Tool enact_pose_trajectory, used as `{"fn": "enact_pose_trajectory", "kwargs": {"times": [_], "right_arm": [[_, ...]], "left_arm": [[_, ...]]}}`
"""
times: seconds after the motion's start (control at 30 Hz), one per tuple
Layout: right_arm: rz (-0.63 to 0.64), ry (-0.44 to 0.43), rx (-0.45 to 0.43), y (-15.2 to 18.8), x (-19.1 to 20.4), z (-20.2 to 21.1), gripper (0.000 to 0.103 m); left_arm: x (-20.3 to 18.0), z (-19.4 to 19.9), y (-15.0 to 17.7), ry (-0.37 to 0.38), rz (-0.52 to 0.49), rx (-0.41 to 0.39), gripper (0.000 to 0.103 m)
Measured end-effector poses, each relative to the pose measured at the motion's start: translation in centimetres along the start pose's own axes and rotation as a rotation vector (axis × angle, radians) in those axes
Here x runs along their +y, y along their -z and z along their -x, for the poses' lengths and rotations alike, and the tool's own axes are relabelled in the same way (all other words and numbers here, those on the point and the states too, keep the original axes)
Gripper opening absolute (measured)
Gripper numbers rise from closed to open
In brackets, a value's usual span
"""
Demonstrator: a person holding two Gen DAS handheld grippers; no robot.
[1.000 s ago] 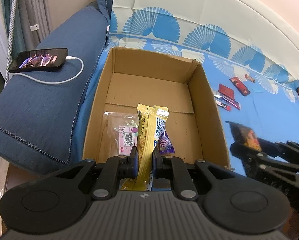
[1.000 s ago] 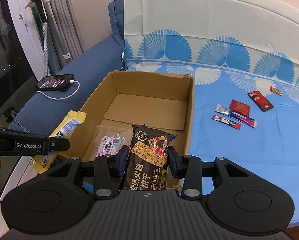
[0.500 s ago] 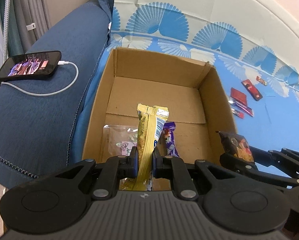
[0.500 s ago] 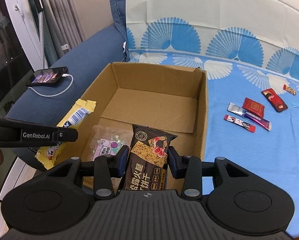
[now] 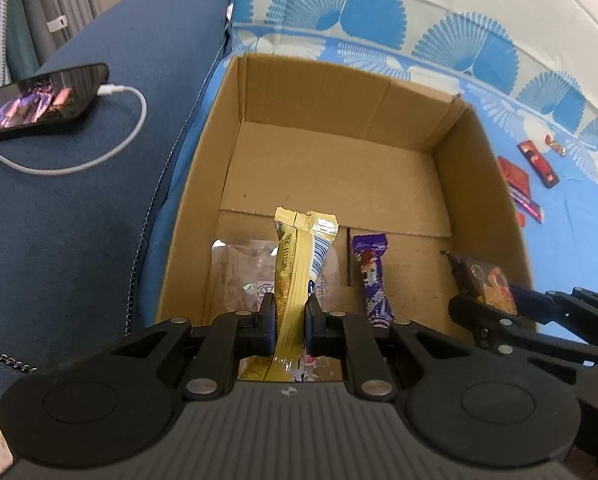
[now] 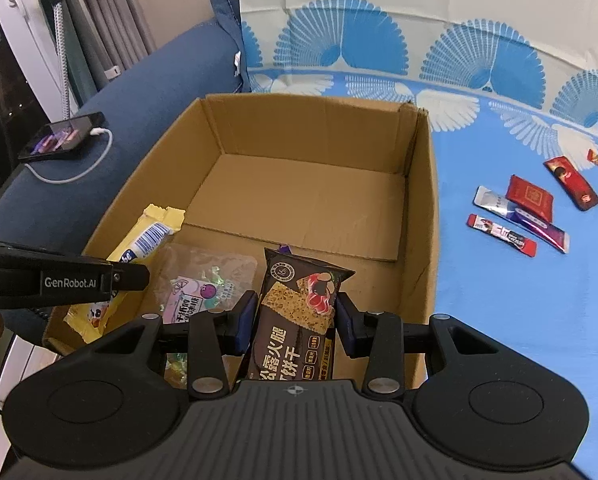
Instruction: Organize snacks
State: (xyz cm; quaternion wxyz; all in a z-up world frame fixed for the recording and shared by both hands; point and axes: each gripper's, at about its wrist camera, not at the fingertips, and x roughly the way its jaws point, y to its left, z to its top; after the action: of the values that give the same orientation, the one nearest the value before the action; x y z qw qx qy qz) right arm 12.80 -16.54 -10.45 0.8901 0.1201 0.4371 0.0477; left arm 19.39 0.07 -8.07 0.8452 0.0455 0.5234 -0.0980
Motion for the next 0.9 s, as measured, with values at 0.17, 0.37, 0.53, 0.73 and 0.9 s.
{"fn": "enact_pose_trajectory", "kwargs": {"times": [0.17, 0.37, 0.53, 0.73, 0.9], "right_arm": [[-0.005, 0.005, 0.016, -0.2, -0.2, -1.4, 0.044], [-0.054, 0.026, -0.008, -0.7, -0.8, -1.0, 0.069], [-0.059, 0.035, -0.046, -0.1, -0.8, 1.6, 0.084], [-0.039, 0.065, -0.036, 3.0, 0.3, 5.2, 0.088], [-0.012, 0.077, -0.048, 4.8, 1.3, 7.4, 0.094]], "left_arm": [[0.3, -1.5, -0.1, -0.024, -0.007, 0.024, 0.015], [0.6, -0.2, 0.2, -0.033, 0.005, -0.02, 0.103], [0.2, 1.7, 2.3, -0.089, -0.022, -0.044, 0.103], [-0.3, 4.3, 5.3, -0.109, -0.005, -0.053, 0.103], [-0.6, 6.2, 6.9, -0.104, 0.012, -0.073, 0.103]]}}
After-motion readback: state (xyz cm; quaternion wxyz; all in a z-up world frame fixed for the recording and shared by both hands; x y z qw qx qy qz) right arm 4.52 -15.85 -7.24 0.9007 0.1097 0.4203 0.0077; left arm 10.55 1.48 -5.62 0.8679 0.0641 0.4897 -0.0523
